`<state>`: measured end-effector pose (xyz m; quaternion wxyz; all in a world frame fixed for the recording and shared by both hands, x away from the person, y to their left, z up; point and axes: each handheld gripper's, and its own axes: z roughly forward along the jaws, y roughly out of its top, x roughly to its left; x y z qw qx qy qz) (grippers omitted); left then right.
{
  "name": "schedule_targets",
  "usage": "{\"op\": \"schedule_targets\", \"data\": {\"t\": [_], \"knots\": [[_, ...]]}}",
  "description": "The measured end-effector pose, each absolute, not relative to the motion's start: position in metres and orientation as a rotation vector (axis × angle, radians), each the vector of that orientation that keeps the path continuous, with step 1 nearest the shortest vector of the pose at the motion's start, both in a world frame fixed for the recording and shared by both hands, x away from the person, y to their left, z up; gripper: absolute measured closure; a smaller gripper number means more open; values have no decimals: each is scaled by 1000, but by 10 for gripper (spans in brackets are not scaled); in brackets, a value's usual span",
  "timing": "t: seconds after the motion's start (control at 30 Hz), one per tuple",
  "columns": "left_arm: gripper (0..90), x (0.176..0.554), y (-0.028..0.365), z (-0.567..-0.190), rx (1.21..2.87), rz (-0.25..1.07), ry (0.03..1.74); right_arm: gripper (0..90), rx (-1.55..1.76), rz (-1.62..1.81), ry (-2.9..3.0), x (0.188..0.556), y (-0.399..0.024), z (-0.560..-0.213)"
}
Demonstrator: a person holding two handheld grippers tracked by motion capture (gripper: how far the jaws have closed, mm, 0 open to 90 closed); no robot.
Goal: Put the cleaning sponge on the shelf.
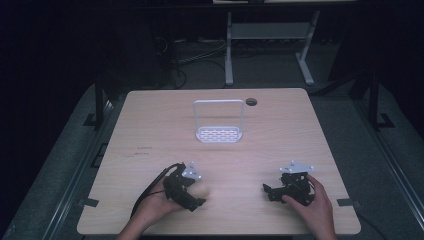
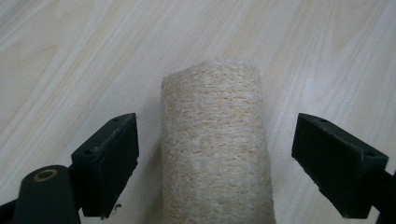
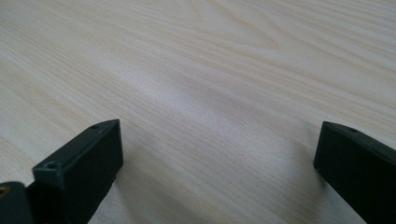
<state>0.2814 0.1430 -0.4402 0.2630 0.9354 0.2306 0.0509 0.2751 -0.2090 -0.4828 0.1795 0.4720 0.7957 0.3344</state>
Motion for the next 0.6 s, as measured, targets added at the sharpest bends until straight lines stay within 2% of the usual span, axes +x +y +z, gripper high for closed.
{"op": "schedule_targets", "data": {"t": [0.23, 0.6], "knots": [[155, 283, 141, -442, 2567, 145, 646, 9, 1332, 944, 2250, 275, -209, -483], [302, 284, 143, -441, 2571, 135, 648, 9, 1334, 945, 2249, 275, -209, -483]]}}
